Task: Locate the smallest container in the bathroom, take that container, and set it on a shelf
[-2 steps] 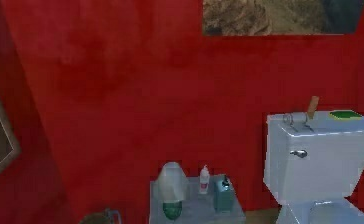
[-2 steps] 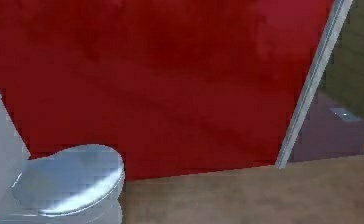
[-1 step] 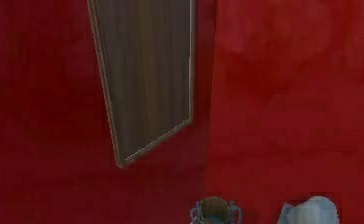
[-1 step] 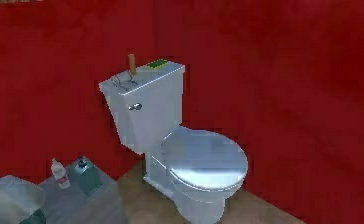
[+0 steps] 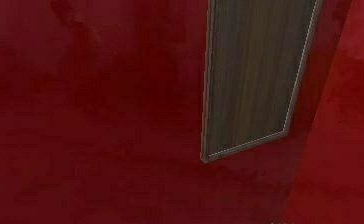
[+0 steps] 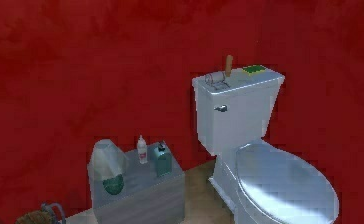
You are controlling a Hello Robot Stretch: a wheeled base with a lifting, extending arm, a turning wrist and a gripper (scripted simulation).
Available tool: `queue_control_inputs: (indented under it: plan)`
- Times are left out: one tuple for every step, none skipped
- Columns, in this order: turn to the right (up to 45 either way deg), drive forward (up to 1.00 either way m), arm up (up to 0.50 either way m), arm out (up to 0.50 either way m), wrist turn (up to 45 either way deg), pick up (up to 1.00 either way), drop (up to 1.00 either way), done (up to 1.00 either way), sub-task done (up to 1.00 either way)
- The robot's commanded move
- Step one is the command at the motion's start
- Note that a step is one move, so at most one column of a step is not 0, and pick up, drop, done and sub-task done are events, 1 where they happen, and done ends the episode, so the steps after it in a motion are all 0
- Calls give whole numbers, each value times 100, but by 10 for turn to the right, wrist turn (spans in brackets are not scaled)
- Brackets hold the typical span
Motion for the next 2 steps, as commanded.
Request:
queue_control_inputs:
  plan:
    - [0, 0, 50, 0, 0, 0, 0, 0, 0]
    - [0, 0, 24, 0, 0, 0, 0, 0, 0]
